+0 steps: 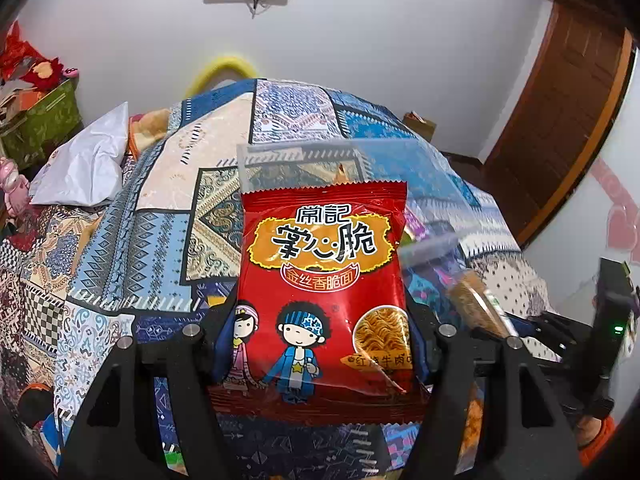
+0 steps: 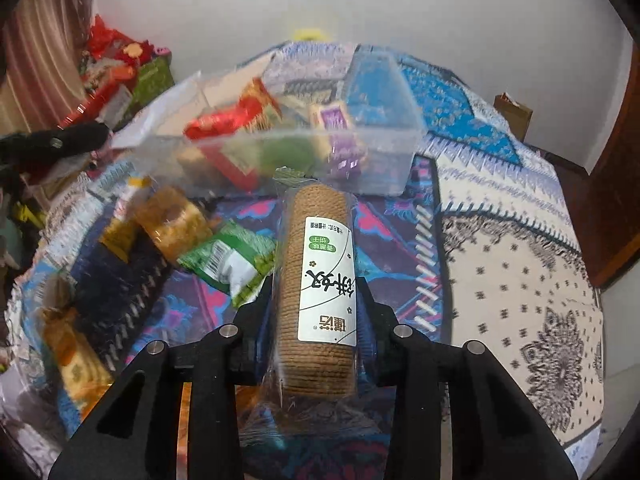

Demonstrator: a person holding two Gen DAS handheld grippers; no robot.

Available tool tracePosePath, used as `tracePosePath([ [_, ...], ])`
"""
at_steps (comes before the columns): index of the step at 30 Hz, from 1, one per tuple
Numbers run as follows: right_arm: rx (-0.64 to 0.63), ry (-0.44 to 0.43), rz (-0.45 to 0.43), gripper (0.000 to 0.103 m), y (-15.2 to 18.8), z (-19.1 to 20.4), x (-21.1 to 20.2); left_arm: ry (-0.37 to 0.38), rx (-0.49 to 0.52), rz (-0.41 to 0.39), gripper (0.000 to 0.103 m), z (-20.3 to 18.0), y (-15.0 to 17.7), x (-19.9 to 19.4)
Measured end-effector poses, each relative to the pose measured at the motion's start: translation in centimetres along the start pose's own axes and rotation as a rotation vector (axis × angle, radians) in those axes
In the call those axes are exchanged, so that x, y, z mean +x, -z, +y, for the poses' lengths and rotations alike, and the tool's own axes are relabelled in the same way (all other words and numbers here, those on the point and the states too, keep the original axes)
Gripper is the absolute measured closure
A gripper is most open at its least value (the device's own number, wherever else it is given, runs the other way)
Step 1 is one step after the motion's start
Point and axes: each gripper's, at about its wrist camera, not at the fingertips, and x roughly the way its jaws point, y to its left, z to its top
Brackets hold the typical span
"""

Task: Organize snacks
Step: 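Carry both snacks over the clear box and release them inside with both tools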

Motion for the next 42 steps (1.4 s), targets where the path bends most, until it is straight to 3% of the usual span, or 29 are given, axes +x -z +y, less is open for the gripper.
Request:
tracePosePath([
  [7, 0.013, -0.016, -0.108, 0.070, -4.0, 0.1, -2.1, -0.025, -0.021, -0.036, 0.037, 0.4, -2.5, 0.3],
  [14, 0.007, -0.025, -0.162, 0.070, -8.4, 0.6, -0.7, -0.048, -0.009, -0.048, 0.036, 0.6, -4.4, 1.8],
  [25, 0.025, -0.039, -0.117, 0.070, -11.6, 0.5, 5.2, -0.054, -0.033, 0.028, 0.036, 1.9, -5.6, 8.7],
  [30, 0.040, -0.068, -0.074, 0.070, -12.0, 0.4, 8.0, -0.097, 0.016, -0.002, 0.036, 1.2, -6.1, 9.8],
  [34, 0.030, -0.060, -0.078, 0.070, -12.3, 0.8, 8.5, -0.114, 0.051, -0.004, 0.036, 0.6, -6.5, 10.5],
  [39, 0.013, -0.053, -0.053, 0.067, -12.4, 1.1, 8.8, -0.080, 0.048, 0.067, 0.035, 0.3, -6.5, 11.9],
  [42, 0.017, -0.034, -0.066, 0.058, -12.5, 0.9, 8.1, -0.082, 0.062, 0.087, 0.034, 0.0, -6.3, 12.0],
])
